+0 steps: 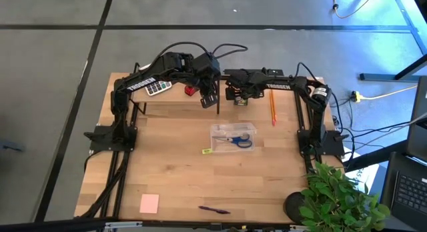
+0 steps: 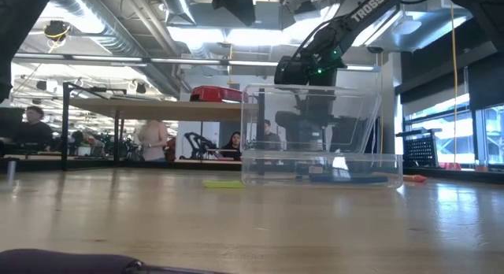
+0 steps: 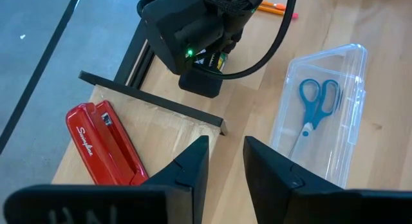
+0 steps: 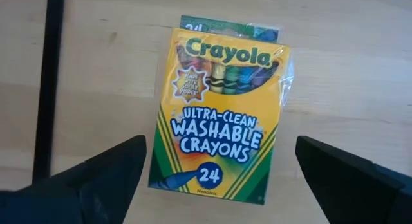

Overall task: Pack school essentials
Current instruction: Put the yellow crayon box into the supply box

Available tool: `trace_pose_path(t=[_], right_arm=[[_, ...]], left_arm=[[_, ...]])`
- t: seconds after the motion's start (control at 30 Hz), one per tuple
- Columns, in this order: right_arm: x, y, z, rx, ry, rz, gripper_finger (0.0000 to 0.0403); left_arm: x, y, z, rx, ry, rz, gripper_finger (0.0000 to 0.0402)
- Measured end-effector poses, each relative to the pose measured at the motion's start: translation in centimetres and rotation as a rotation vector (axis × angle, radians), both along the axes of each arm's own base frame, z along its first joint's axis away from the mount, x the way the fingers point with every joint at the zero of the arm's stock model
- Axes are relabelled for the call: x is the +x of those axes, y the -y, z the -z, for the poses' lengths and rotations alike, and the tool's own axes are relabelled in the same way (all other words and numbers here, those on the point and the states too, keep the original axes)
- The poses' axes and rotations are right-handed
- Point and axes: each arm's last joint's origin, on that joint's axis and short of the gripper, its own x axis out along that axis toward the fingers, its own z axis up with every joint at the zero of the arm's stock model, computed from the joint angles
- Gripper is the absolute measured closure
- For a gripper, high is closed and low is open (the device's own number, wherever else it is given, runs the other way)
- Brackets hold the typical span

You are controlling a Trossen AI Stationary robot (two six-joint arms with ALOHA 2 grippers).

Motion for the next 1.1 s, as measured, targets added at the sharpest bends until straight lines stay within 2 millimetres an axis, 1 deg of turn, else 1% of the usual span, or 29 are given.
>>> trace_pose_path(t=[0.5,0.8,1.1], right_arm=[[0.1,0.1,0.2,-0.023,0.004,0.031,0.0003],[0.5,0.3,1.5,-0.004,-0.007,0.036,0.0003],[0.5,0.4,1.7,-0.01,-0.016,0.035,0.0003]], left_arm=[[0.0,0.0,0.0,0.0,0.0,0.0,0.0312],[0.0,0.0,0.0,0.0,0.0,0.0,0.0312],[0.0,0.0,0.0,0.0,0.0,0.0,0.0312]])
